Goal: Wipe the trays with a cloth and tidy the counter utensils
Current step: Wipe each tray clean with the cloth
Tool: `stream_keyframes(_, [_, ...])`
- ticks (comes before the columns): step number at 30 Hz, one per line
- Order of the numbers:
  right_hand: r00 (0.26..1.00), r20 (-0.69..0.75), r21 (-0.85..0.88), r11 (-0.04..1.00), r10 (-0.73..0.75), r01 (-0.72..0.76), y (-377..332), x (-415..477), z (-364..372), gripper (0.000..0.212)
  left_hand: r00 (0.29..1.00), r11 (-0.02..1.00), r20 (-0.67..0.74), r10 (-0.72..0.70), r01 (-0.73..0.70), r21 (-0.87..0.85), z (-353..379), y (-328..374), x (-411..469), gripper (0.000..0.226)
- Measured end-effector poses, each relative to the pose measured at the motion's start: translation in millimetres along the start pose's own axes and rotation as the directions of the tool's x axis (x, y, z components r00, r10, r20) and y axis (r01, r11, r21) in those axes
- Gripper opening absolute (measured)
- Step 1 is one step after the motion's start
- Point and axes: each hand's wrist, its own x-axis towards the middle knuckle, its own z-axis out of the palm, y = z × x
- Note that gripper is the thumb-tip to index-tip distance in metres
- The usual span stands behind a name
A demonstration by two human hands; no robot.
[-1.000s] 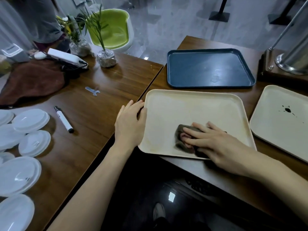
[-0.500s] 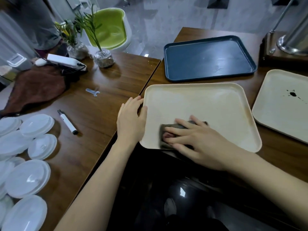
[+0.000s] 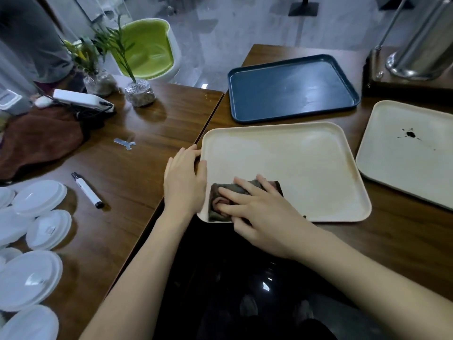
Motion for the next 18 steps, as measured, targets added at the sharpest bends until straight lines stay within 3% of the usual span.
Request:
stream_keyframes(8, [0.952, -0.052, 0.002, 0.953, 0.301, -0.302, 77.8, -82.5, -22.0, 0.062, 0.999, 0.997, 0.025, -0.041, 0.039, 0.060, -2.7, 7.8, -1.6, 0.032])
stream_keyframes(14, [0.944, -0.093, -0.007, 0.948, 0.316, -0.318, 72.9, -83.5, -17.6, 0.058, 0.989, 0.970, 0.143, -0.026, -0.010, 0.244, 8.6, 7.6, 9.3, 0.046])
stream_keyframes(18, [0.948, -0.101, -0.054, 0.950, 0.301, -0.307, 71.7, -77.7, -10.1, 0.056, 0.989, 0.979, 0.144, 0.027, -0.055, 0.194, 15.2, 12.2, 5.3, 0.055])
